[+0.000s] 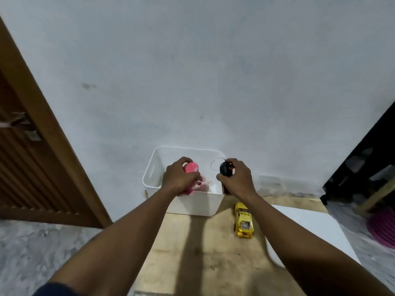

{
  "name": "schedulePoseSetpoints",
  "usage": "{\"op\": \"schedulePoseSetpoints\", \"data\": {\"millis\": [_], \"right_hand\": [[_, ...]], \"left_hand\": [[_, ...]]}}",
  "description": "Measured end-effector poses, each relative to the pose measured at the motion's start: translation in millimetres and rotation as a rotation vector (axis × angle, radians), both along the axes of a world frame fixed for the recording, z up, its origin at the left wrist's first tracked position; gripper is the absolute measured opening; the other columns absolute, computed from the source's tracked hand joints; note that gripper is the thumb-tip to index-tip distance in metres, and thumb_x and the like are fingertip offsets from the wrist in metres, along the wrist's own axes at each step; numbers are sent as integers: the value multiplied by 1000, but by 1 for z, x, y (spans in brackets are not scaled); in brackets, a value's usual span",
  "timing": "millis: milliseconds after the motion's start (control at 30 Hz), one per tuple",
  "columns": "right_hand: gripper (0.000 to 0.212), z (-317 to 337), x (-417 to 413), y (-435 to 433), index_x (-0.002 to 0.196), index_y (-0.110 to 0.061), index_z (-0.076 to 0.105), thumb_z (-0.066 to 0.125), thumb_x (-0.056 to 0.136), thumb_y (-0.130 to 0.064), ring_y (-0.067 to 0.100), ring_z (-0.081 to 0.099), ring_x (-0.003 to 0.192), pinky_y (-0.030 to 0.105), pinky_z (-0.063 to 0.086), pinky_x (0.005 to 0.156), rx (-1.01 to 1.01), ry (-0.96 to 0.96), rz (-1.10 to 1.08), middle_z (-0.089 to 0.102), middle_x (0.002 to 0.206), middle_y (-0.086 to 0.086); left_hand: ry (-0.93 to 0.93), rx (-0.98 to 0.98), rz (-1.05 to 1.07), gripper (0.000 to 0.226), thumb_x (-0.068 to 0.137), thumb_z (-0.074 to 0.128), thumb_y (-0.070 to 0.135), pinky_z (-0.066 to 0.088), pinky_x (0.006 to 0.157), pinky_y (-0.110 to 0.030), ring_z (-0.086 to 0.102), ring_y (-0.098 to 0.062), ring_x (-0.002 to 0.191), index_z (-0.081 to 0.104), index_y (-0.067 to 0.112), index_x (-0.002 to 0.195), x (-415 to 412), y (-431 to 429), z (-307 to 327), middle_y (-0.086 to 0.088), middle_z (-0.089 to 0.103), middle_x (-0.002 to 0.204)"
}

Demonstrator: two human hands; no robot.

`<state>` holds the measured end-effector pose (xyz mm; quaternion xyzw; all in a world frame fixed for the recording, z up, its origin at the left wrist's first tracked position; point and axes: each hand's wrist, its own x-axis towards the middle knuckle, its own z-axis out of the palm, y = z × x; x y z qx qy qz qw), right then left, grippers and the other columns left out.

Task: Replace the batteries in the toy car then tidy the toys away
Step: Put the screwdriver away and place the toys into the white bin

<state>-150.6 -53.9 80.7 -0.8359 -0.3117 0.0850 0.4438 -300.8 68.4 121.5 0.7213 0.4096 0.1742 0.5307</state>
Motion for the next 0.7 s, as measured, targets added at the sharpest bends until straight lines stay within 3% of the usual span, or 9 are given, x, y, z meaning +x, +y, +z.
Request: {"op": "schedulePoseSetpoints", "data": {"millis": [67,233,433,567,700], "right_hand": [[51,9,6,27,116,-23,63,80,67,-28,17,58,99,29,48,84,-72,20,29,60,110,-1],[45,4,32,79,106,-20,65,83,66,-31,20,61,94,35,54,85,-206,73,66,62,104,-1],[45,-39,64,126,106,-17,62,81,67,-27,19,59,88,31,53,75,-425,87,154,62,103,1],[47,-73,77,153,110,-17,61,81,68,-29,21,60,92,33,56,80,-510,101,199,64,110,5],[61,-92,81,168,129,-16,55,77,75,-32,28,62,109,32,53,88,-532,101,215,61,126,9]], "left_hand": [[14,8,15,42,59,79,27,46,36,-17,68,-16,66,65,37,98,5,24,5,1,71,100],[87,-71,17,49,50,76,22,61,50,-38,73,-26,74,62,39,94,31,65,-7,1,73,100],[207,-55,14,60,59,81,21,62,56,-39,74,-28,70,55,38,111,72,108,-46,0,64,113],[378,97,-45,75,64,84,35,58,72,-31,67,-23,93,50,36,131,92,133,-79,0,64,118],[518,185,-82,70,83,63,40,50,97,-32,60,-25,118,38,33,148,100,152,-103,-3,62,132]]}}
